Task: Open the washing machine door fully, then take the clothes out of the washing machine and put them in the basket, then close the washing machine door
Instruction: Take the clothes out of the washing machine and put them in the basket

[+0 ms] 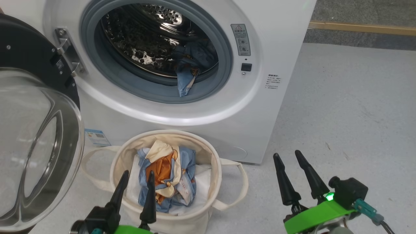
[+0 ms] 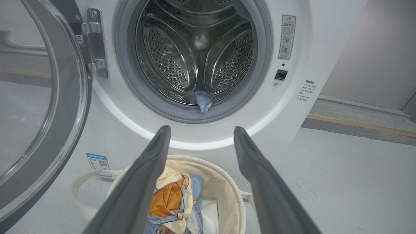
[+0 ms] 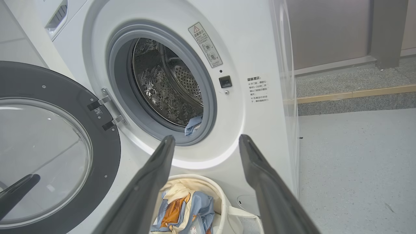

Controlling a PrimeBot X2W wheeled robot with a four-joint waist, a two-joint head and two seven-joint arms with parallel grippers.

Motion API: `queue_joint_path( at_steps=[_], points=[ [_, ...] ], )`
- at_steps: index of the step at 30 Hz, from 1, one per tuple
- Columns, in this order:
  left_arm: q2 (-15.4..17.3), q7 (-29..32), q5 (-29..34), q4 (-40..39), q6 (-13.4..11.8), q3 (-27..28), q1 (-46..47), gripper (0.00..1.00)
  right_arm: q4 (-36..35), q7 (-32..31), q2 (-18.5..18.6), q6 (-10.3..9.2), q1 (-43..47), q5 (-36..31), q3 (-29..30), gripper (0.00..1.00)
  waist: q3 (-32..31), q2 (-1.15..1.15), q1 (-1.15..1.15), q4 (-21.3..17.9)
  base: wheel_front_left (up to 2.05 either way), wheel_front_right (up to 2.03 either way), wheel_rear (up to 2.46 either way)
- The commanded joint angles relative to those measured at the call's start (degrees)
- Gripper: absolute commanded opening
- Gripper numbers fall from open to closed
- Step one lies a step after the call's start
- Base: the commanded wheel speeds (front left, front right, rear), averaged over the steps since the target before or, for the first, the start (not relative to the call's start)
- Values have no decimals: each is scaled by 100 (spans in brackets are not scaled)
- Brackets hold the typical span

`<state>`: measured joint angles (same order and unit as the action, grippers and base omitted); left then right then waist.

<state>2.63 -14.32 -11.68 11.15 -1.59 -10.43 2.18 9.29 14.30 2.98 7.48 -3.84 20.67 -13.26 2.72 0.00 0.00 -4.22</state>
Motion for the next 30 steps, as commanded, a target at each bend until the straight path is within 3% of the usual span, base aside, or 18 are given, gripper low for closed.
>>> queue_joint_path(
  at_steps=[1, 30],
  points=[
    [25, -68, 49, -211, -39, 152, 124, 100, -225, 70, -11, 1, -95, -61, -94, 100, 3, 0, 0, -4, 0, 0, 0],
    [25, -68, 158, -96, 13, 36, 541, 100, -333, 70, -11, 1, -174, 87, 10, 100, 475, 0, 0, -67, 0, 0, 0]
  ],
)
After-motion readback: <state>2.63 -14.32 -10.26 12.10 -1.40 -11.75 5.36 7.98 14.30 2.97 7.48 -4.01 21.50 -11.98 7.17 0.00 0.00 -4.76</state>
